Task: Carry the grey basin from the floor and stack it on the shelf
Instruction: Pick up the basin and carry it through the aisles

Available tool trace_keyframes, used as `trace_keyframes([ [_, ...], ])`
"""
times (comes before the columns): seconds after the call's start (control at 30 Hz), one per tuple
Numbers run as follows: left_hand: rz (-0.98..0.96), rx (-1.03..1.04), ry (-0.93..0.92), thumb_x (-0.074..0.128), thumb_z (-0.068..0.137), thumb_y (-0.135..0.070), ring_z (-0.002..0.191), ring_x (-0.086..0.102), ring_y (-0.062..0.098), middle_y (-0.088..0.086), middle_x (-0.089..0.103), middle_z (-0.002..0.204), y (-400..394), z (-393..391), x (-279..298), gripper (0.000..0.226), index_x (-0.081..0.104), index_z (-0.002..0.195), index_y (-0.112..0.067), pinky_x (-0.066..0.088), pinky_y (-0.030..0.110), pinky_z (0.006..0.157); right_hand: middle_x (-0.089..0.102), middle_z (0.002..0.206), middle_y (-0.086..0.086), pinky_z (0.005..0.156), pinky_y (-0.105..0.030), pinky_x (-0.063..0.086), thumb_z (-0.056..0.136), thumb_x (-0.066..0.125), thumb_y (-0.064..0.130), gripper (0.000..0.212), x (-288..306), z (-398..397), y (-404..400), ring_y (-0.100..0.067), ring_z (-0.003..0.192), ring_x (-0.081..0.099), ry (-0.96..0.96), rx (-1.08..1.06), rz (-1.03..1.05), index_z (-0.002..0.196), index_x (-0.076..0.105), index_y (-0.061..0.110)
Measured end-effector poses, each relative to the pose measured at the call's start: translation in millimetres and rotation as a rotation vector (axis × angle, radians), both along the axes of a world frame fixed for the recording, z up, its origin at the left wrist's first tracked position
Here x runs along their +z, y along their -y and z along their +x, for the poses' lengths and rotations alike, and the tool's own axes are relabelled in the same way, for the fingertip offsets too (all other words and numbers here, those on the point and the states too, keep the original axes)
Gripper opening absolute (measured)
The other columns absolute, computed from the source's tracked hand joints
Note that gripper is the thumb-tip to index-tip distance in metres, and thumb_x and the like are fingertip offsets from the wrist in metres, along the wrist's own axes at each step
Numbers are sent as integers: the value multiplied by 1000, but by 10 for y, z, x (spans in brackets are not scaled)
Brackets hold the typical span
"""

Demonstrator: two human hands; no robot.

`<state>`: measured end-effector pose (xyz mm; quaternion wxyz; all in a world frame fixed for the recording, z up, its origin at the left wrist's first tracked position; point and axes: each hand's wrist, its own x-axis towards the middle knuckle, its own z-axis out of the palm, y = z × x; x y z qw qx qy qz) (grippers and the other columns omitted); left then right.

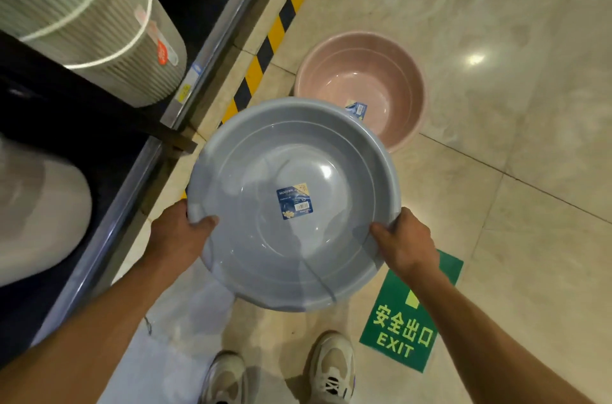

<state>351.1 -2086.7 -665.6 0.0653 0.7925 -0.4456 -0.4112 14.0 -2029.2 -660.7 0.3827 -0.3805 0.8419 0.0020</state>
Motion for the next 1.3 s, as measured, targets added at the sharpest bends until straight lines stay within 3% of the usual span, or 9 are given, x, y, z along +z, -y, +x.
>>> trace_keyframes([
  [0.1, -31, -32, -32, 75, 90, -22, 82, 64, 23, -5, 66, 85, 185, -122, 468, 18, 64, 104, -17, 45, 27, 59, 62, 95, -5, 78, -50, 57, 90, 59, 44, 34, 461, -146, 104, -31, 85, 63, -1, -10, -39, 106, 51, 16],
  [0.2, -59, -60, -34, 75, 90, -25, 92, 63, 25, 1, 67, 101, 364, -318, 913, 32, 66, 119, -15, 52, 38, 74, 61, 93, -4, 74, -43, 55, 89, 59, 45, 32, 898, -322, 244, -29, 83, 61, -17, -30, -74, 103, 49, 18],
  [0.33, -130, -119, 33, 77, 87, -23, 86, 58, 23, 3, 63, 96, 565, -540, 1447, 37, 70, 119, -6, 41, 29, 61, 57, 88, -2, 64, -34, 43, 89, 59, 44, 29, 1488, -565, 442, -27, 77, 55, -36, -63, -104, 99, 48, 19],
  [0.4, -118, -107, 37, 78, 86, -23, 84, 61, 24, 4, 66, 94, 702, -649, 1687, 35, 72, 115, -6, 38, 23, 54, 57, 89, -2, 65, -35, 44, 90, 59, 44, 30, 1755, -669, 533, -26, 78, 56, -34, -67, -115, 100, 49, 18],
  [0.5, -100, -124, 50, 79, 83, -29, 79, 61, 24, 10, 74, 94, 937, -780, 1941, 33, 74, 110, -11, 42, 30, 58, 59, 91, -1, 68, -35, 49, 91, 59, 44, 33, 2047, -792, 642, -24, 80, 59, -26, -74, -140, 108, 54, 15],
  [0.6, -140, -153, -12, 80, 83, -28, 78, 58, 21, 1, 67, 84, 1164, -946, 2080, 31, 74, 110, -13, 43, 30, 63, 60, 92, -2, 65, -32, 45, 91, 61, 42, 37, 2163, -912, 735, -23, 77, 57, -44, -90, -178, 113, 57, 12],
  [0.77, -50, -152, -145, 76, 86, -25, 80, 68, 24, 3, 73, 88, 1530, -1146, 1949, 20, 73, 104, -15, 53, 33, 66, 62, 95, -4, 73, -42, 57, 92, 61, 41, 38, 2045, -1021, 985, -28, 83, 62, -70, -147, -119, 115, 58, 11],
  [0.93, 61, -193, -149, 72, 91, -29, 96, 70, 31, 7, 73, 100, 1900, -1212, 1623, 22, 72, 109, -16, 59, 47, 85, 58, 84, -1, 71, -41, 56, 89, 63, 39, 28, 1694, -1033, 1332, -26, 78, 61, -83, -203, -42, 102, 55, 15],
  [1.3, 121, -219, -137, 73, 93, -24, 100, 69, 31, 11, 73, 110, 2428, -1463, 596, 30, 69, 120, -11, 61, 48, 84, 62, 94, -10, 67, -38, 49, 89, 65, 32, 31, 531, -1190, 1768, -30, 81, 59, -49, -259, -14, 106, 60, 7],
])
